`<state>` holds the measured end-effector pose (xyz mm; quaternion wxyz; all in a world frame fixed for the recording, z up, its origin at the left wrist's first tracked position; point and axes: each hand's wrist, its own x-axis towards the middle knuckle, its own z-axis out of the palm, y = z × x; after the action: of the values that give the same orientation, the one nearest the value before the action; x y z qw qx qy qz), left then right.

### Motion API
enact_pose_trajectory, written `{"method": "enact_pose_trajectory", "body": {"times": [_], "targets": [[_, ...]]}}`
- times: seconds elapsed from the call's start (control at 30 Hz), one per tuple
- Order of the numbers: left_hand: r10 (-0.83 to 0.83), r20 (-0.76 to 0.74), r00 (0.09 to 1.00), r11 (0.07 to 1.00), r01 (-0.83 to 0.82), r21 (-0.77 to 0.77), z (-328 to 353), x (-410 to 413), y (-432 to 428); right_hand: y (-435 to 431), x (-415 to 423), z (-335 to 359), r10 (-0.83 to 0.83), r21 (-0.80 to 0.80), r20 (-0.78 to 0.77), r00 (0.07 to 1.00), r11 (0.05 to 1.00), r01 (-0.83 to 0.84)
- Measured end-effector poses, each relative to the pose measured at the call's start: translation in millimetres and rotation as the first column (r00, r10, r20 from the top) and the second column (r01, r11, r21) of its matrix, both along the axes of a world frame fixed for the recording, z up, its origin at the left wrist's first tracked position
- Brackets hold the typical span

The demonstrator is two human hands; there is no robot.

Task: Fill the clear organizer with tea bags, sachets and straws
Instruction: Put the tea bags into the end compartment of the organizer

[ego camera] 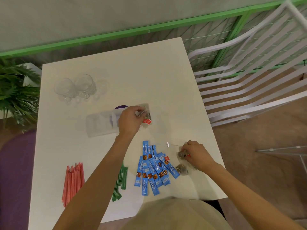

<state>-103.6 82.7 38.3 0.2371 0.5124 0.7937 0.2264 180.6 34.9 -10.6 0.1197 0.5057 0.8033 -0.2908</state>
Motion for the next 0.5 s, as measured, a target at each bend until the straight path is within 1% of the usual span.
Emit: {"method": "enact_pose_trajectory", "body": {"times": [0.07,0.17,0.23,0.37,0.5], "targets": [[-0.025,-0.022,0.999,0.999,0.025,0.019,-1,2,-4,1,-1,-1,0.003,0.007,0.001,1.0,1.0,-0.003],[-0.125,-0.133,0.983,0.99,0.132,0.046,-5,2,-12,2,-1,-2,-0.001,0.006,-0.003,1.0,1.0,0.001],[-0.197,-0.192,0.961,0.979,0.203,0.012,-11,3,-16,3,-1,-1,0.001,0.018,-0.009,1.0,1.0,0.0],[-0.27,-0.269,0.924,0.962,0.269,-0.044,-23,4,-28,4,0,2,-0.001,0.023,-0.028,1.0,1.0,0.002],[-0.289,-0.292,0.911,0.957,0.274,-0.092,-26,5,-29,6,4,7,-0.001,0.021,-0.047,0.999,1.0,0.002]]}}
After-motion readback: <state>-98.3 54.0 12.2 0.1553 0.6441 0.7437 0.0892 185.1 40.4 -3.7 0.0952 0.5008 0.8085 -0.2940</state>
